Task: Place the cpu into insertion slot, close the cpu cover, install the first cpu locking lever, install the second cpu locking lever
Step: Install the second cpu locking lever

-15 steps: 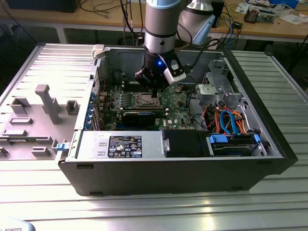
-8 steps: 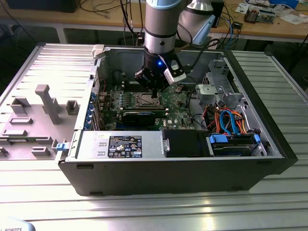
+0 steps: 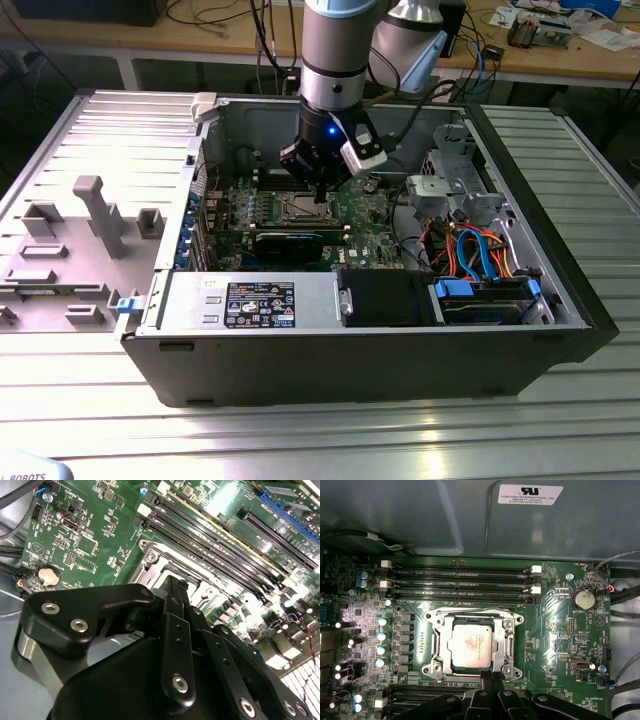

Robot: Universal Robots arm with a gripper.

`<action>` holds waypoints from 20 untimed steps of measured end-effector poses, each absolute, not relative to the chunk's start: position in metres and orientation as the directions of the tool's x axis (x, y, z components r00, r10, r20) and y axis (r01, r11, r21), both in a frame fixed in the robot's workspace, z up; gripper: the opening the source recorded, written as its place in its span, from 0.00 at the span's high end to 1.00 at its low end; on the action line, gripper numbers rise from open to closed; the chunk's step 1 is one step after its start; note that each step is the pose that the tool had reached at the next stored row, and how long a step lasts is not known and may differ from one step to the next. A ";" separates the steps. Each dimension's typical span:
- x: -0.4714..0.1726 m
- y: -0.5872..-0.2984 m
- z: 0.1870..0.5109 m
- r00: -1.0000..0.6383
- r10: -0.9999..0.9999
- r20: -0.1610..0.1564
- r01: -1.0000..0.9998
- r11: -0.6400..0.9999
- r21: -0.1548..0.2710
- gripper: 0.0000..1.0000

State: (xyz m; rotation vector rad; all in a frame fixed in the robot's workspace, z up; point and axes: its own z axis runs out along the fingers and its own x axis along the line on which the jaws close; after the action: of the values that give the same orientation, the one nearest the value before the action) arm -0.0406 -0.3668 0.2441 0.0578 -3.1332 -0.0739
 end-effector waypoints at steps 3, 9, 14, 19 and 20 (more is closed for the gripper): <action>-0.043 -0.375 0.244 -0.999 -0.037 0.006 -0.037 0.998 0.059 0.89; -0.049 -0.385 0.242 -0.999 -0.037 0.005 -0.037 0.997 0.070 0.89; -0.049 -0.385 0.242 -0.999 -0.037 0.005 -0.037 0.997 0.071 0.89; -0.049 -0.386 0.242 -0.999 -0.037 0.005 -0.037 0.997 0.071 0.89; -0.049 -0.386 0.242 -0.999 -0.037 0.005 -0.037 0.996 0.076 0.89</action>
State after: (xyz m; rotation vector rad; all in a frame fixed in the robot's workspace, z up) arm -0.0493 -0.3864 0.2416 0.0580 -3.1324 -0.1194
